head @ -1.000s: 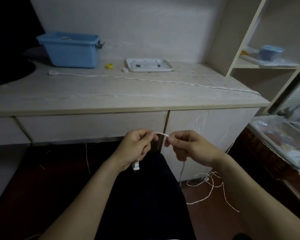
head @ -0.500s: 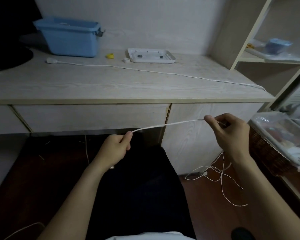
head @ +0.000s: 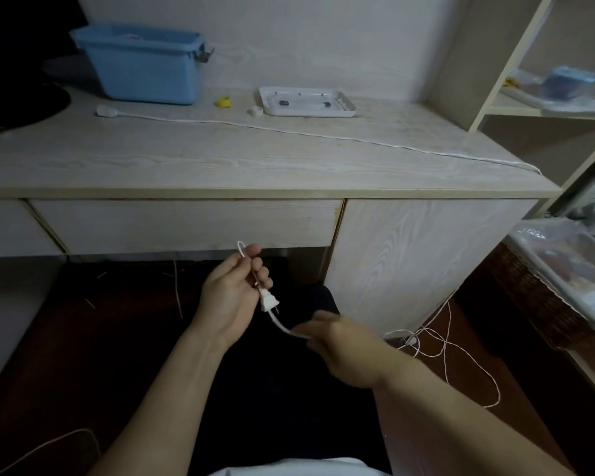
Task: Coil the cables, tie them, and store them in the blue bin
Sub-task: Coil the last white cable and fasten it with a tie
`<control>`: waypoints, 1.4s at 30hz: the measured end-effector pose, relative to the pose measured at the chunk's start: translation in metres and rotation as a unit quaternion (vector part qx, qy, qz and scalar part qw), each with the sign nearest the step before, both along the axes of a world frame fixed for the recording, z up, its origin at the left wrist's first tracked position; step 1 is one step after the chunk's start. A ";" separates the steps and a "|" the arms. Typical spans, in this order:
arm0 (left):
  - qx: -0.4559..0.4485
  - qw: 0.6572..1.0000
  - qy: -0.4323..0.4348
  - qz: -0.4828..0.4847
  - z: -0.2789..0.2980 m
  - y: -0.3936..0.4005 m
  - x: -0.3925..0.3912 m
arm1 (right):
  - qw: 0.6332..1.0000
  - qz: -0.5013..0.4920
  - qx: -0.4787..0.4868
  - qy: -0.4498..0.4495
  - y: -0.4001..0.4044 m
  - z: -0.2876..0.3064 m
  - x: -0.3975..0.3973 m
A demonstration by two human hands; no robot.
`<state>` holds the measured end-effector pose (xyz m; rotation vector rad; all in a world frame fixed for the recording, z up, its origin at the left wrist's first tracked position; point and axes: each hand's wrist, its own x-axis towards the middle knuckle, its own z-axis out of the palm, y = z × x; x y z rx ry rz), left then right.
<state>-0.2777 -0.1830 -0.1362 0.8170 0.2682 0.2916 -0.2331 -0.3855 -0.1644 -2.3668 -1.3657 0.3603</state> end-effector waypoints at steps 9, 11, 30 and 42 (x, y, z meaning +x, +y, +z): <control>0.378 0.916 0.106 -0.087 -0.030 0.003 -0.013 | 0.999 0.038 0.038 -0.011 0.014 -0.001 -0.017; 0.423 0.889 0.127 -0.121 -0.031 0.005 -0.015 | 0.998 0.006 0.064 -0.004 0.011 0.004 -0.010; 0.059 0.958 0.062 -0.274 -0.017 -0.027 -0.023 | 0.849 -0.205 0.369 0.319 0.017 0.012 -0.002; -0.008 0.923 0.008 -0.385 -0.023 -0.029 -0.026 | 0.785 -0.191 0.424 0.409 0.014 0.011 -0.001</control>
